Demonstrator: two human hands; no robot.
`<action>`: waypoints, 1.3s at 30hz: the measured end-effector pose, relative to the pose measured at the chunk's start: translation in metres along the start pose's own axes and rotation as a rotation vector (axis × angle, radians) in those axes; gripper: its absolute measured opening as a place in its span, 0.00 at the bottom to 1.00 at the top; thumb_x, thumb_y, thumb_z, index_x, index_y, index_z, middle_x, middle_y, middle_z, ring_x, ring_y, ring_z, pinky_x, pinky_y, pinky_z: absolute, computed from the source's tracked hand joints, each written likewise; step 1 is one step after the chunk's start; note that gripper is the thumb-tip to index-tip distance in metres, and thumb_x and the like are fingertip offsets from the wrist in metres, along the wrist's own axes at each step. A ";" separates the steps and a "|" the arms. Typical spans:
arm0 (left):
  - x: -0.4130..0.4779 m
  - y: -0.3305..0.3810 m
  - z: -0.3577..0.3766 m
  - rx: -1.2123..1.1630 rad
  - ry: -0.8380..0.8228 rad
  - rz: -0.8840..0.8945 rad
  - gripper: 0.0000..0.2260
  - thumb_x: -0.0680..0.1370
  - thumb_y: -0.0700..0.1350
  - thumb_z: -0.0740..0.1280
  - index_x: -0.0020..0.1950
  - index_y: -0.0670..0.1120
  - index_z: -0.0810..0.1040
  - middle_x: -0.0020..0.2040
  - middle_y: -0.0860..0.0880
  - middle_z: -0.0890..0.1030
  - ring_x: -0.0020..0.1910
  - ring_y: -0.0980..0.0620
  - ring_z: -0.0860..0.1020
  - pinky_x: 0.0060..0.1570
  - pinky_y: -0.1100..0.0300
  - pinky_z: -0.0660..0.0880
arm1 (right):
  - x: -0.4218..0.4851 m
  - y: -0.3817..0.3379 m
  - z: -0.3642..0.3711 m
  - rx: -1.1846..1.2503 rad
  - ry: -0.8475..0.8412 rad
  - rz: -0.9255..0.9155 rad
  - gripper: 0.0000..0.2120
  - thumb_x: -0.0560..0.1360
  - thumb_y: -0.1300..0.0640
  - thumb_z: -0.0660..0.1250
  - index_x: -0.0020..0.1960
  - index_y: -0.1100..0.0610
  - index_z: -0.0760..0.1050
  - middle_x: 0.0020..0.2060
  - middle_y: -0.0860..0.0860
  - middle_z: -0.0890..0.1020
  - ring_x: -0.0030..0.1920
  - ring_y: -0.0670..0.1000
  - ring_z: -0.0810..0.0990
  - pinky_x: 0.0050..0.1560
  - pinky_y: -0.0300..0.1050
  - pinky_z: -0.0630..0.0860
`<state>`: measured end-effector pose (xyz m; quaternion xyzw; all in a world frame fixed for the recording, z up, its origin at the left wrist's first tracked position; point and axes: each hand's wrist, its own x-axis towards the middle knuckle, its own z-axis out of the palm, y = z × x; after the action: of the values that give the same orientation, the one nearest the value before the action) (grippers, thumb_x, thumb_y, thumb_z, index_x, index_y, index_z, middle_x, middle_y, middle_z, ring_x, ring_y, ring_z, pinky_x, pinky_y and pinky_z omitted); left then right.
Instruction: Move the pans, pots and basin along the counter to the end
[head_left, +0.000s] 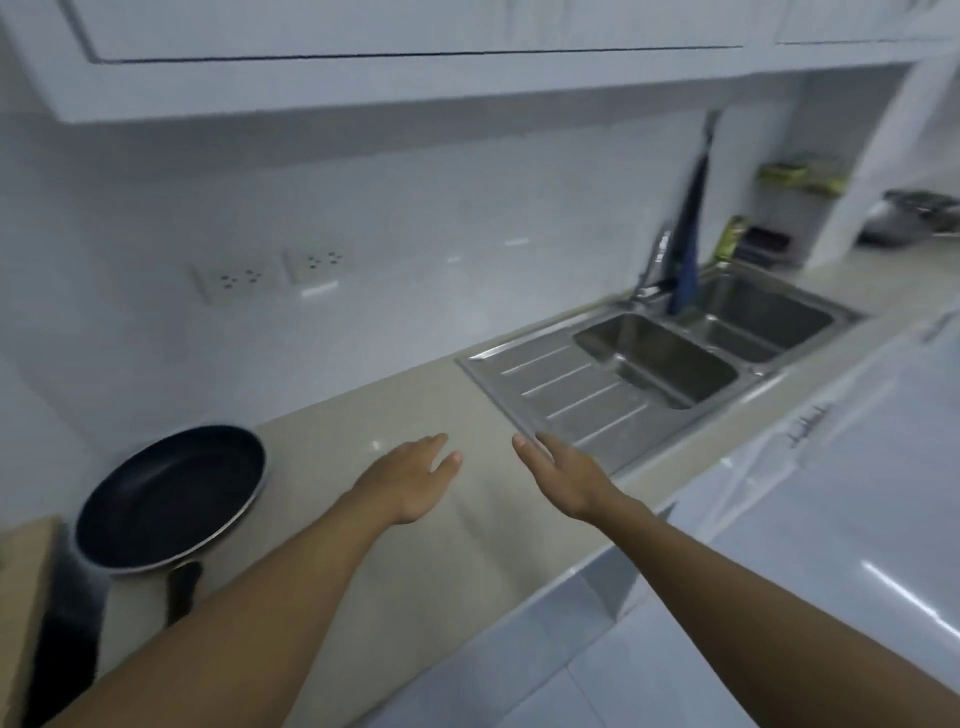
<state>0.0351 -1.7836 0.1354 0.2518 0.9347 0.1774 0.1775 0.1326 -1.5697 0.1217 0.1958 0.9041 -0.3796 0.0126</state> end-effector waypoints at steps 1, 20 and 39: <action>0.008 0.017 0.003 0.019 -0.009 0.030 0.29 0.82 0.65 0.49 0.80 0.54 0.56 0.81 0.54 0.56 0.79 0.52 0.55 0.76 0.55 0.52 | -0.003 0.011 -0.013 0.003 0.027 0.012 0.42 0.75 0.26 0.49 0.79 0.53 0.60 0.77 0.54 0.66 0.76 0.58 0.63 0.76 0.61 0.57; 0.166 0.380 0.134 0.039 -0.169 0.362 0.27 0.81 0.64 0.51 0.77 0.54 0.63 0.77 0.48 0.66 0.75 0.45 0.65 0.71 0.47 0.62 | -0.025 0.282 -0.264 0.123 0.248 0.322 0.42 0.75 0.25 0.48 0.80 0.51 0.57 0.78 0.51 0.64 0.78 0.57 0.61 0.77 0.62 0.53; 0.358 0.623 0.199 0.205 -0.335 0.698 0.31 0.79 0.68 0.46 0.80 0.57 0.55 0.80 0.54 0.59 0.78 0.47 0.59 0.74 0.42 0.59 | 0.039 0.439 -0.435 0.218 0.529 0.573 0.46 0.72 0.22 0.46 0.79 0.51 0.59 0.77 0.51 0.66 0.77 0.57 0.62 0.77 0.60 0.55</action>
<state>0.0831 -1.0392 0.1369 0.5959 0.7641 0.0896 0.2304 0.3107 -0.9764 0.1248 0.5309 0.7396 -0.3907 -0.1361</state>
